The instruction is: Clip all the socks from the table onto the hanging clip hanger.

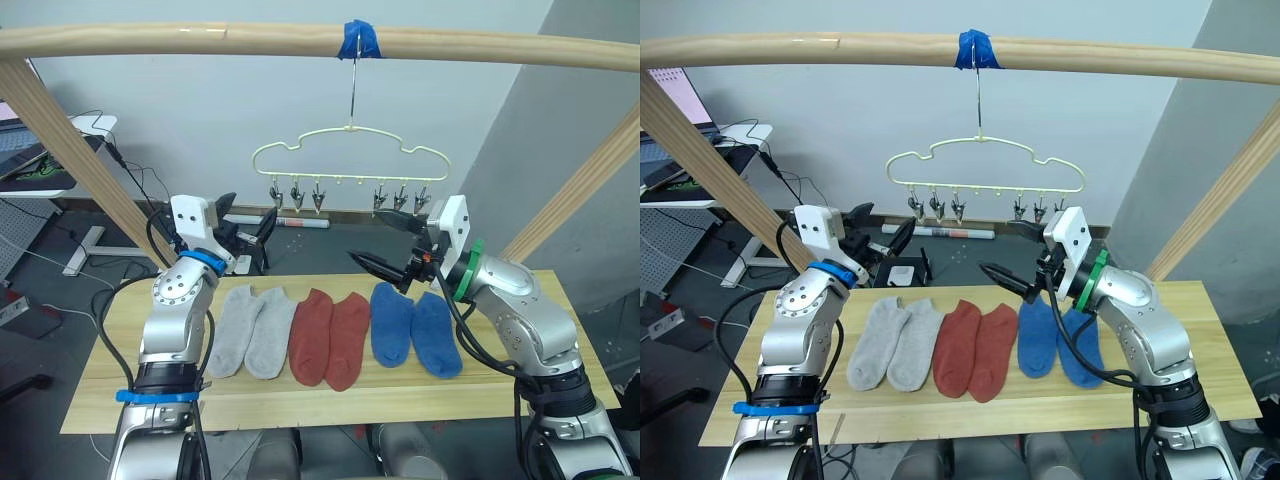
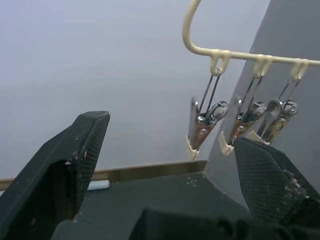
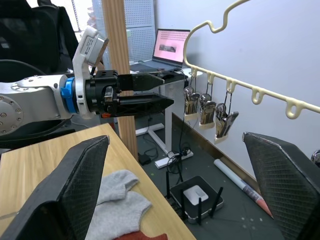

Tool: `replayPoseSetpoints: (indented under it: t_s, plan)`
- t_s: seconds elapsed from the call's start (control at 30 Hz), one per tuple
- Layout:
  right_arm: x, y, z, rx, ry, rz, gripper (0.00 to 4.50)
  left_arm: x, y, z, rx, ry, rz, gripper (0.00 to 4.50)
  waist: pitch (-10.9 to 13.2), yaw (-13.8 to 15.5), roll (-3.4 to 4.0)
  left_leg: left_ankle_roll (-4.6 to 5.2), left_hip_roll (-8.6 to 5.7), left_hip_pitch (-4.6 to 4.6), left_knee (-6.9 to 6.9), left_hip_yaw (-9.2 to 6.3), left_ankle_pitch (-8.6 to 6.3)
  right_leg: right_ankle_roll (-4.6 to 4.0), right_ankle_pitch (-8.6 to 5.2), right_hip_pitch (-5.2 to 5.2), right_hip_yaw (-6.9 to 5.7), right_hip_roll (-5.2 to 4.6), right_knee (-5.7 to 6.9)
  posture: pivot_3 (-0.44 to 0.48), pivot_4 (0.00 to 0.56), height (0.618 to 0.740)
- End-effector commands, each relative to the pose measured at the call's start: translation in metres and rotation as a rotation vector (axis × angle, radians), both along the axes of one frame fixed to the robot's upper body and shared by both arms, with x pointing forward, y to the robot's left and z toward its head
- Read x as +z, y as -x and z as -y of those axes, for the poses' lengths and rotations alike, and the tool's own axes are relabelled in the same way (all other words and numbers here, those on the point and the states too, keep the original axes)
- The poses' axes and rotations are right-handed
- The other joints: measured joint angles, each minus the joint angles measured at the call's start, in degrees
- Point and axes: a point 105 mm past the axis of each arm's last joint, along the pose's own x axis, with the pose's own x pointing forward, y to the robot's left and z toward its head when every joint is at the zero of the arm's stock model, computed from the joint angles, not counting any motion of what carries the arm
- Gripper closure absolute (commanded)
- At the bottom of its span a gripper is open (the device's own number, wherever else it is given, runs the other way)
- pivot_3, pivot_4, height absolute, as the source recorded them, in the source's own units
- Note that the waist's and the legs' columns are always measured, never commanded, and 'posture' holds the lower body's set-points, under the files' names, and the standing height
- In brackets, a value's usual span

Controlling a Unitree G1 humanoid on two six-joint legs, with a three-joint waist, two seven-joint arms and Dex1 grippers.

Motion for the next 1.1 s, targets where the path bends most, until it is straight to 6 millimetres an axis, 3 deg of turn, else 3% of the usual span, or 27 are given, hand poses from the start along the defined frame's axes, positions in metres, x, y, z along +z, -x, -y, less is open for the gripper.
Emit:
replayPoseSetpoints:
  t_s: [0.03,0.47,0.93,1.03,1.1]
  plan:
    - [0.011,0.003,-0.005,0.018,-0.013,0.035,0.00,0.015,-0.005,0.004,0.012,-0.018,0.081,0.03,0.00,-0.01,0.00,0.00,0.00,0.00,0.00,0.00,0.00,0.00,0.00,0.00,0.00,0.00,0.00,-0.163,0.182,0.740]
    - [0.027,0.004,-0.007,0.024,-0.030,0.052,0.00,0.016,-0.019,0.014,0.008,-0.031,0.118,0.03,0.00,-0.76,0.00,0.00,-0.01,-0.01,0.01,-0.05,0.00,0.01,0.01,0.02,-0.03,0.00,0.03,-0.188,0.183,0.740]
    - [0.029,0.003,-0.007,0.023,-0.037,0.049,0.00,0.024,-0.024,0.012,0.032,-0.015,0.148,0.03,0.00,-1.67,0.00,0.00,-0.01,0.00,0.02,-0.07,0.00,0.02,0.01,0.03,-0.04,0.01,0.06,-0.190,0.180,0.740]
    - [0.030,0.003,-0.007,0.022,-0.036,0.051,0.00,0.021,-0.024,0.012,0.030,-0.023,0.139,0.60,0.00,-1.68,0.00,0.00,-0.01,0.00,0.02,-0.08,0.00,0.02,0.01,0.03,-0.04,0.00,0.05,-0.190,0.181,0.740]
    - [0.030,0.002,-0.006,0.019,-0.036,0.049,0.00,0.020,-0.024,0.011,0.031,-0.026,0.135,1.21,0.00,-1.68,0.00,0.00,-0.01,0.00,0.01,-0.08,0.00,0.02,0.01,0.03,-0.05,0.00,0.05,-0.189,0.181,0.740]
